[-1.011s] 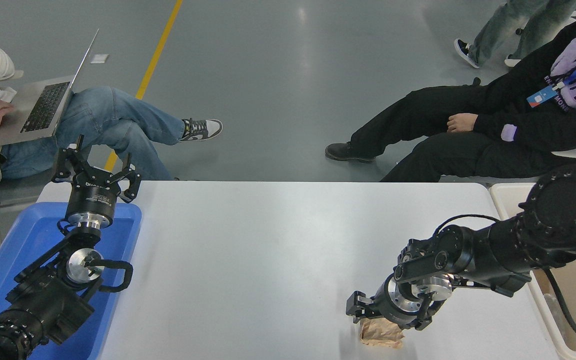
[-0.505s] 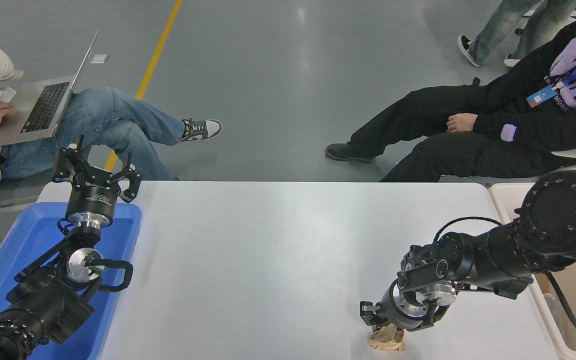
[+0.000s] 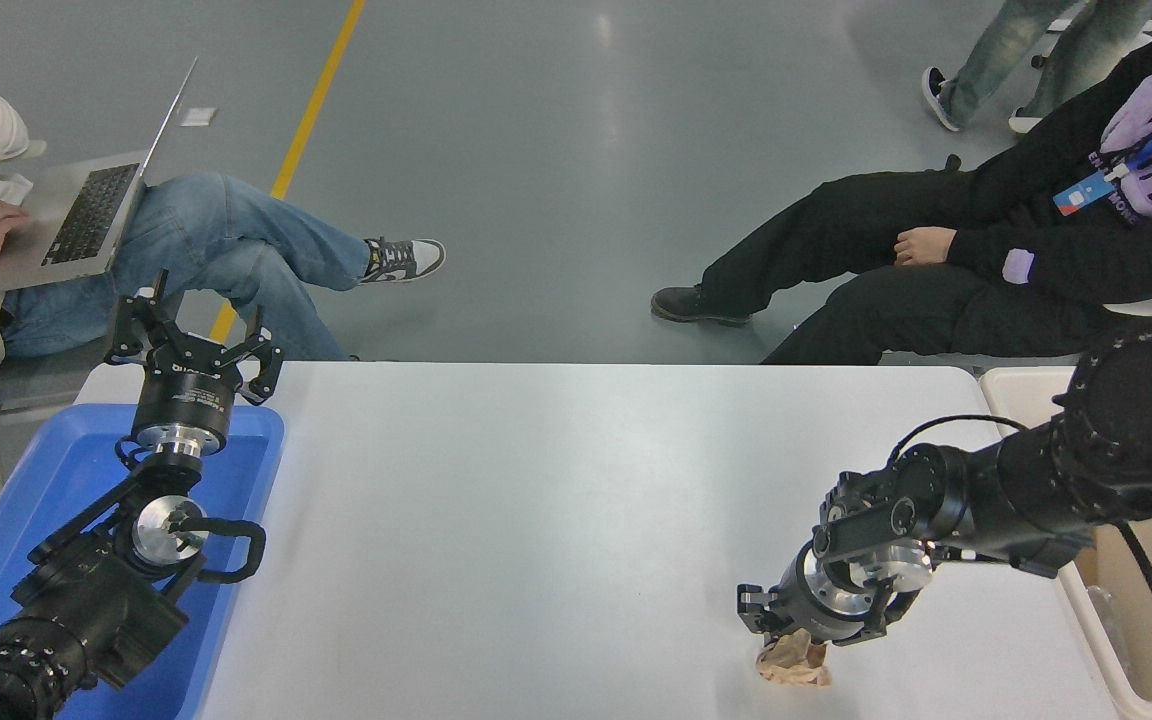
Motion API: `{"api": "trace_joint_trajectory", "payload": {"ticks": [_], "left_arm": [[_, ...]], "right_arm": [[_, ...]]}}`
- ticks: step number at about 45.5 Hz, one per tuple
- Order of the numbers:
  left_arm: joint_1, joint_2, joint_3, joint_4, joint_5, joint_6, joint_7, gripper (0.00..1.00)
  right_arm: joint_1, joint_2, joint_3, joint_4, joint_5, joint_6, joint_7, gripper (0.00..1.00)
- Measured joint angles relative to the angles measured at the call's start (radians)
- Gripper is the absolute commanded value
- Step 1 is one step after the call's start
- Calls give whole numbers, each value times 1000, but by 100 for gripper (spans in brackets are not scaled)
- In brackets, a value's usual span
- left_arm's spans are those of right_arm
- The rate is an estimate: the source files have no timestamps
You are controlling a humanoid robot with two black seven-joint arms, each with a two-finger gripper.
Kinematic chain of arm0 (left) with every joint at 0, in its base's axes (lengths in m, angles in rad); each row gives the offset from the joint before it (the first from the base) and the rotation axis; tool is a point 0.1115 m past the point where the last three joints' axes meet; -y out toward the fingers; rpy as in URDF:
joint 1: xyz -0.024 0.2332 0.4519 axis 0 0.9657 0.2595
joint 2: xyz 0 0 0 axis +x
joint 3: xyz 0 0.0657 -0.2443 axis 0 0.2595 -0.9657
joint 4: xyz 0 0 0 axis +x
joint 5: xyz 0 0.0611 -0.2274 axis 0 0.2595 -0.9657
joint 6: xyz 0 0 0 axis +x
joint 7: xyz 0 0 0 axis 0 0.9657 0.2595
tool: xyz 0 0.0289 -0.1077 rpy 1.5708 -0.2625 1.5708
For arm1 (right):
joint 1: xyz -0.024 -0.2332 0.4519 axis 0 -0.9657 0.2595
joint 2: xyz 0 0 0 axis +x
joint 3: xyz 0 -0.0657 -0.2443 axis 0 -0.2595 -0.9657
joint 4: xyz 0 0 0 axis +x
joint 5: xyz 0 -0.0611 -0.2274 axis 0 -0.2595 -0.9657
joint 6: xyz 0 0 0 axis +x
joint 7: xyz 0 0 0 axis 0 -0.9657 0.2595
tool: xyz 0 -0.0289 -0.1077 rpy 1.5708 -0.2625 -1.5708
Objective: Pick up paper ball place in dustbin
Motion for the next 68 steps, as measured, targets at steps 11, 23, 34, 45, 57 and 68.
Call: {"api": "trace_joint_trajectory", "payload": {"ticks": [11, 23, 34, 45, 57, 68], "left_arm": [[0, 0, 0, 1, 0, 0, 0, 99], [0, 0, 0, 1, 0, 0, 0, 99], [1, 0, 0, 0, 0, 0, 0, 99], [1, 0, 0, 0, 0, 0, -1, 99], [0, 0, 0, 1, 0, 0, -1, 99], [0, 0, 0, 1, 0, 0, -1, 99]], "right_arm": [[247, -77, -16, 88, 15, 274, 2, 0], [507, -170, -16, 123, 88, 482, 2, 0], [658, -209, -24, 138, 123, 541, 2, 0], [721, -227, -30, 142, 134, 558, 1, 0], [744, -266, -85, 127, 138, 565, 1, 0], [729, -383, -193, 57, 118, 558, 0, 0]]}}
